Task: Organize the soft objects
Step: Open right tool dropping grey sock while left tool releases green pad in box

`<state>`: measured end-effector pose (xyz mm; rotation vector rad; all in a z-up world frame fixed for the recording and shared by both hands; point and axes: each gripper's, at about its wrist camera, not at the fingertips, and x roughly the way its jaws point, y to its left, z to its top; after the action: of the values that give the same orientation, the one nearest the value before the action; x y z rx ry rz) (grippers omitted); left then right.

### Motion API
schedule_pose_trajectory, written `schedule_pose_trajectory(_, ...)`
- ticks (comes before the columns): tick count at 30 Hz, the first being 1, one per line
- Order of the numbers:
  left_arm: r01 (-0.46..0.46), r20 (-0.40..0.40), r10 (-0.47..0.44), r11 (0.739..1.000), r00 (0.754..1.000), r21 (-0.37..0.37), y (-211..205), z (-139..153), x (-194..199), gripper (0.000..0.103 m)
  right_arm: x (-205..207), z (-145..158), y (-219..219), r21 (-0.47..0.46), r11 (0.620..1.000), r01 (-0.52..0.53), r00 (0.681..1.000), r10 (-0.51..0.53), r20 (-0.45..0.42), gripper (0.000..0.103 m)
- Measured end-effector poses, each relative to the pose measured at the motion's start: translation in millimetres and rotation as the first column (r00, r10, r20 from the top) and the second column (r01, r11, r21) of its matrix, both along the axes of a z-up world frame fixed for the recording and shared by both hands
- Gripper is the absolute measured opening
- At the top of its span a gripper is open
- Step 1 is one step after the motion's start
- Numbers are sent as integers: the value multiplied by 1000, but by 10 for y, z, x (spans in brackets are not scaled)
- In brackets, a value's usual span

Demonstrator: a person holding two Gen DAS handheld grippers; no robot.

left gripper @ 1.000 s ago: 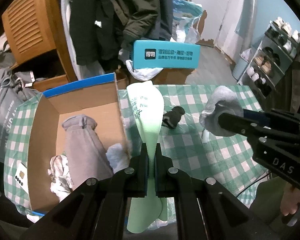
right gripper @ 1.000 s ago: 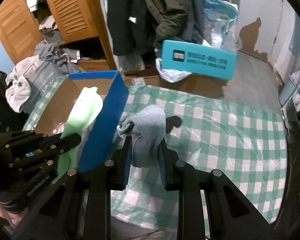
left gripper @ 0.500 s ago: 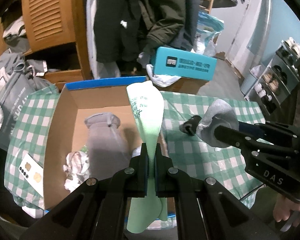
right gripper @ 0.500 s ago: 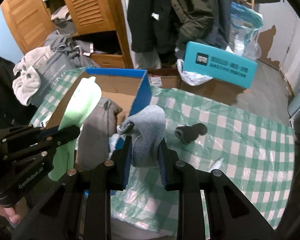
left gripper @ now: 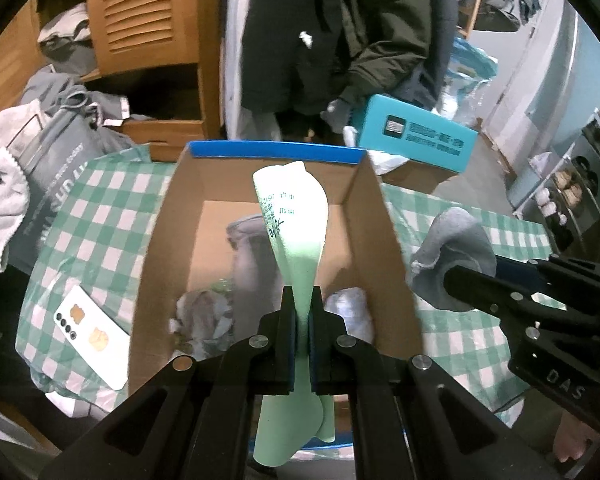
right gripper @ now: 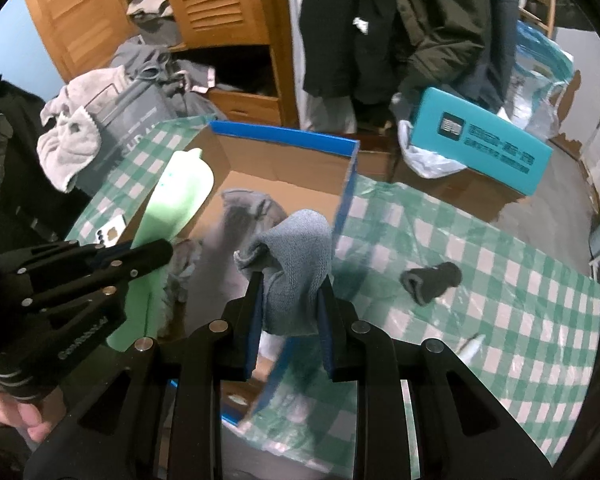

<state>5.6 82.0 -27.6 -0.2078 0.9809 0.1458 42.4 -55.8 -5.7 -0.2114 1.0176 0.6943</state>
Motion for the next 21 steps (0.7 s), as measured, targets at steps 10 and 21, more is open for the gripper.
schedule_pose_trajectory(10,-49,-36,49,999,998,-7,237,-148,-29,4,-46,-100,334,-27,998,-59,998,58,-21,23)
schedule_pose_trajectory(21,-92,-61,91,996,994,-16,348,-216,-21,31,-35,-168,411,-35,997,-65,997,63,-43,39)
